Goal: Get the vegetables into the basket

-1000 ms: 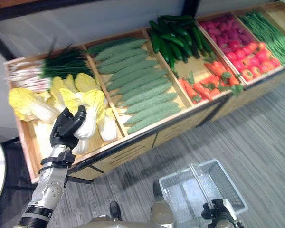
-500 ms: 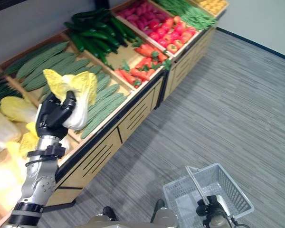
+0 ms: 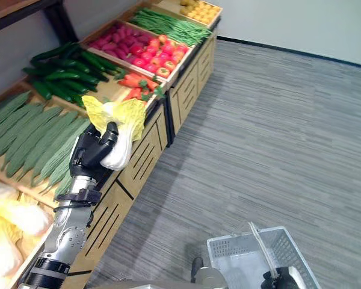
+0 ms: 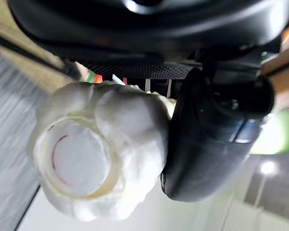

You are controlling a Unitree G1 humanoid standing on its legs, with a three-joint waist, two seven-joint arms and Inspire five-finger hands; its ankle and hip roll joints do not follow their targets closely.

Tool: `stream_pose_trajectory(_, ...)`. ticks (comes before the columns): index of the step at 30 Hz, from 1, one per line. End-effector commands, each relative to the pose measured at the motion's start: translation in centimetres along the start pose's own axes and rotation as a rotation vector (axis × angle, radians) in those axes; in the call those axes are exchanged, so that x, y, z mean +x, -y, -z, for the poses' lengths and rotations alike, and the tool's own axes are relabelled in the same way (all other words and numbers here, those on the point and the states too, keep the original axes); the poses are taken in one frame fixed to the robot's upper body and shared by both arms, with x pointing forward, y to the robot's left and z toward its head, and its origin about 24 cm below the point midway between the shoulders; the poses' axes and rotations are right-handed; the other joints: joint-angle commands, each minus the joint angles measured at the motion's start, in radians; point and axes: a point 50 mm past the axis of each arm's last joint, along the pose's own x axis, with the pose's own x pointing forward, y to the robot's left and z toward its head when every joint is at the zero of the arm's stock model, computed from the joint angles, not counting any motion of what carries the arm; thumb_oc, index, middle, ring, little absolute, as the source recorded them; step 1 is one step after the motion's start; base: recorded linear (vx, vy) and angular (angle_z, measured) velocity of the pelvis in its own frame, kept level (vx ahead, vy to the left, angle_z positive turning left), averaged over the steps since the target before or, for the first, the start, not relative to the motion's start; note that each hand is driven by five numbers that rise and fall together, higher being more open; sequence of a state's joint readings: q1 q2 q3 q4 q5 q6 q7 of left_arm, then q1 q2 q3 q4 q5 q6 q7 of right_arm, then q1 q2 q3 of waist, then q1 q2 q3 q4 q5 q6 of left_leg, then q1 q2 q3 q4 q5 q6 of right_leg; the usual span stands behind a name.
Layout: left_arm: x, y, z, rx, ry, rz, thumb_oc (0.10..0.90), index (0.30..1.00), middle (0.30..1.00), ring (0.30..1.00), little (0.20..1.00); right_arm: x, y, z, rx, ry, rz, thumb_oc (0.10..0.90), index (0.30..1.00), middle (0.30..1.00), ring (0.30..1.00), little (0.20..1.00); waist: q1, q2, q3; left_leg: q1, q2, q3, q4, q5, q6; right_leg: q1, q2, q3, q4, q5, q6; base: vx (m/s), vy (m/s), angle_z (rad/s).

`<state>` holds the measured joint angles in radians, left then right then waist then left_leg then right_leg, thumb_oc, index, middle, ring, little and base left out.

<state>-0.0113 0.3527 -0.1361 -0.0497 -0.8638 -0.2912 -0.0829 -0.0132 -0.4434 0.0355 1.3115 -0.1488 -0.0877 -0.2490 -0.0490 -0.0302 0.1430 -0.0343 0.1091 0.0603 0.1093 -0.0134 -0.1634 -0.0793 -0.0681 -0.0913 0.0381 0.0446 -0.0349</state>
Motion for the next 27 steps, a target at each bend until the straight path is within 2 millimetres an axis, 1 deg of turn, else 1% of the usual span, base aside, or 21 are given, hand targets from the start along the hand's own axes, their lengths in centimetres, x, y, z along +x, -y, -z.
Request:
stream_pose_trajectory(1,2.4,2.7,-5.7,0.045,0.303,0.171,0.400,0.300,0.300,0.300,0.300,0.6,3.7,-1.2,0.024,0.068,0.146,0.400,0.300,0.300,0.300,0.300,0.040,-0.010,0.025,-0.131,0.018,-0.058,-0.032,0.084,0.035,0.090,-0.031,-0.025,-0.042,-0.073,0.135,0.11,-0.001,-1.09)
stream_pose_trajectory(2,2.4,2.8,-5.6,0.040,0.303,0.171,0.400,0.300,0.300,0.300,0.300,0.7,3.9,-1.5,0.018,0.081,0.150,0.400,0.300,0.300,0.300,0.300,0.054,-0.009,0.024,-0.148,-0.001,-0.136,-0.055,0.095,0.035,0.085,-0.024,0.002,-0.035,-0.073,0.136,0.12,0.006,-0.90)
stream_pose_trajectory(3,2.4,2.9,-5.8,0.044,0.310,0.175,0.400,0.300,0.300,0.300,0.300,0.7,4.0,-1.8,0.011,0.091,0.152,0.400,0.300,0.300,0.300,0.300,0.062,-0.008,0.025,-0.160,-0.018,-0.182,-0.061,0.103,0.035,0.083,-0.018,0.022,-0.030,-0.075,0.136,0.14,0.046,-1.09)
stream_pose_trajectory(4,2.3,2.7,-6.0,0.027,0.312,0.181,0.400,0.300,0.300,0.300,0.300,0.7,3.6,-2.4,0.002,0.118,0.133,0.400,0.300,0.300,0.300,0.300,0.067,-0.011,0.024,-0.149,-0.030,-0.184,-0.056,0.085,0.044,0.077,-0.008,0.055,-0.006,-0.090,0.137,0.15,0.095,-1.24)
stream_pose_trajectory(5,2.4,3.1,-5.8,0.014,0.307,0.194,0.400,0.300,0.300,0.300,0.300,0.7,3.4,-2.2,0.003,0.119,0.129,0.400,0.300,0.300,0.300,0.300,0.061,-0.011,0.016,-0.144,-0.030,-0.155,-0.053,0.086,0.047,0.082,-0.016,0.050,-0.005,-0.095,0.141,0.15,0.150,-1.26)
stream_pose_trajectory(6,2.5,3.2,-5.8,0.011,0.308,0.206,0.400,0.300,0.300,0.300,0.300,0.6,3.2,-2.2,0.004,0.116,0.122,0.400,0.300,0.300,0.300,0.300,0.061,-0.013,0.009,-0.137,-0.038,-0.153,-0.053,0.080,0.054,0.084,-0.022,0.055,-0.001,-0.099,0.143,0.23,0.297,-0.73)
stream_pose_trajectory(7,2.4,3.4,-5.7,0.006,0.295,0.224,0.400,0.300,0.300,0.300,0.300,0.5,2.3,-2.4,0.004,0.123,0.093,0.400,0.300,0.300,0.300,0.300,0.057,-0.027,-0.008,-0.112,-0.059,-0.122,-0.052,0.052,0.082,0.085,-0.044,0.080,0.007,-0.099,0.156,0.17,0.241,-0.51)
stream_pose_trajectory(8,2.4,3.4,-5.7,0.006,0.295,0.224,0.400,0.300,0.300,0.300,0.300,0.5,2.3,-2.4,0.004,0.123,0.092,0.400,0.300,0.300,0.300,0.300,0.058,-0.027,-0.008,-0.111,-0.059,-0.121,-0.052,0.051,0.082,0.085,-0.045,0.081,0.007,-0.100,0.157,0.16,0.259,-0.45)
stream_pose_trajectory(10,2.3,3.3,-5.9,0.010,0.297,0.221,0.400,0.300,0.300,0.300,0.300,0.4,1.5,-2.9,-0.006,0.150,0.068,0.400,0.300,0.300,0.300,0.300,0.056,-0.040,-0.014,-0.101,-0.068,-0.088,-0.041,0.028,0.098,0.077,-0.062,0.105,0.009,-0.091,0.173,0.06,0.164,-0.48)
stream_pose_trajectory(13,2.3,3.2,-5.8,0.009,0.284,0.225,0.400,0.300,0.300,0.300,0.300,0.3,0.8,-2.9,-0.010,0.149,0.051,0.400,0.300,0.300,0.300,0.300,0.059,-0.052,-0.017,-0.098,-0.078,-0.054,-0.033,0.010,0.113,0.057,-0.081,0.129,0.008,-0.073,0.193,0.03,0.176,-0.34)
stream_pose_trajectory(14,2.3,3.1,-5.7,0.012,0.280,0.222,0.400,0.300,0.300,0.300,0.300,0.2,0.6,-3.0,-0.005,0.154,0.048,0.400,0.300,0.300,0.300,0.300,0.057,-0.056,-0.018,-0.097,-0.083,-0.041,-0.031,0.003,0.119,0.051,-0.090,0.137,0.006,-0.064,0.203,0.00,0.288,-0.34)
stream_pose_trajectory(16,2.2,2.8,-5.7,0.036,0.261,0.223,0.400,0.300,0.300,0.300,0.300,0.1,0.1,-3.4,0.005,0.168,0.036,0.400,0.300,0.300,0.300,0.300,0.047,-0.065,-0.013,-0.087,-0.100,0.015,-0.037,-0.017,0.137,0.005,-0.117,0.173,-0.001,0.010,0.243,-0.02,0.285,-0.56)
stream_pose_trajectory(17,2.2,2.8,-5.7,0.036,0.261,0.223,0.400,0.300,0.300,0.300,0.300,0.1,0.1,-3.4,0.005,0.168,0.035,0.400,0.300,0.300,0.300,0.300,0.049,-0.065,-0.014,-0.086,-0.100,0.017,-0.038,-0.017,0.137,0.004,-0.117,0.175,-0.002,0.011,0.243,-0.04,0.117,-0.63)
stream_pose_trajectory(18,2.2,2.7,-5.7,0.046,0.259,0.221,0.400,0.300,0.300,0.300,0.300,0.1,0.0,-3.8,0.000,0.182,0.035,0.400,0.300,0.300,0.300,0.300,0.051,-0.068,-0.011,-0.085,-0.101,0.035,-0.038,-0.018,0.139,-0.012,-0.125,0.174,0.002,0.049,0.256,-0.04,0.064,-0.53)
stream_pose_trajectory(19,2.2,2.4,-5.6,0.060,0.243,0.220,0.400,0.300,0.300,0.300,0.300,0.1,0.0,-4.3,0.000,0.199,0.035,0.400,0.300,0.300,0.300,0.300,0.057,-0.062,-0.005,-0.080,-0.093,0.062,-0.039,-0.019,0.144,-0.026,-0.134,0.134,0.022,0.069,0.253,-0.05,0.063,-0.56)
stream_pose_trajectory(20,2.2,2.4,-5.6,0.060,0.243,0.220,0.400,0.300,0.300,0.300,0.300,0.1,0.0,-4.3,0.000,0.199,0.035,0.400,0.300,0.300,0.300,0.300,0.057,-0.062,-0.004,-0.080,-0.093,0.062,-0.039,-0.019,0.144,-0.025,-0.134,0.134,0.022,0.069,0.253,-0.03,0.064,-0.74)
stream_pose_trajectory(21,2.2,2.3,-5.6,0.065,0.235,0.219,0.400,0.300,0.300,0.300,0.300,0.1,0.0,-4.5,-0.006,0.207,0.035,0.400,0.300,0.300,0.300,0.300,0.063,-0.058,-0.003,-0.073,-0.086,0.076,-0.040,-0.022,0.145,-0.024,-0.142,0.092,0.037,0.063,0.251,-0.01,0.039,-0.79)
stream_pose_trajectory(22,1.9,2.1,-5.4,0.082,0.215,0.219,0.400,0.300,0.300,0.300,0.300,0.2,0.4,-4.9,0.025,0.220,0.051,0.400,0.300,0.300,0.300,0.300,0.072,-0.050,-0.008,-0.062,-0.073,0.101,-0.045,-0.022,0.142,-0.010,-0.171,0.000,0.057,0.071,0.247,0.03,0.055,-0.84)
stream_pose_trajectory(23,1.6,2.0,-5.2,0.089,0.195,0.227,0.400,0.300,0.300,0.300,0.300,0.3,1.2,-5.1,0.080,0.220,0.087,0.400,0.300,0.300,0.300,0.300,0.074,-0.053,-0.025,-0.035,-0.075,0.121,-0.071,-0.014,0.137,0.002,-0.189,-0.036,0.037,0.098,0.252,0.03,0.036,-0.56)
stream_pose_trajectory(25,1.4,1.9,-5.2,0.093,0.186,0.225,0.400,0.300,0.300,0.300,0.300,0.3,1.6,-5.3,0.083,0.234,0.099,0.400,0.300,0.300,0.300,0.300,0.071,-0.053,-0.032,-0.027,-0.075,0.121,-0.080,-0.009,0.134,0.007,-0.188,-0.029,0.025,0.099,0.254,0.07,-0.034,-0.34)
stream_pose_trajectory(27,1.2,1.7,-5.0,0.106,0.169,0.226,0.400,0.300,0.300,0.300,0.300,0.3,2.8,-6.3,0.060,0.295,0.137,0.400,0.300,0.300,0.300,0.300,0.069,-0.058,-0.046,-0.006,-0.071,0.132,-0.092,-0.007,0.127,0.022,-0.182,-0.042,-0.016,0.086,0.252,0.09,-0.096,-0.07)
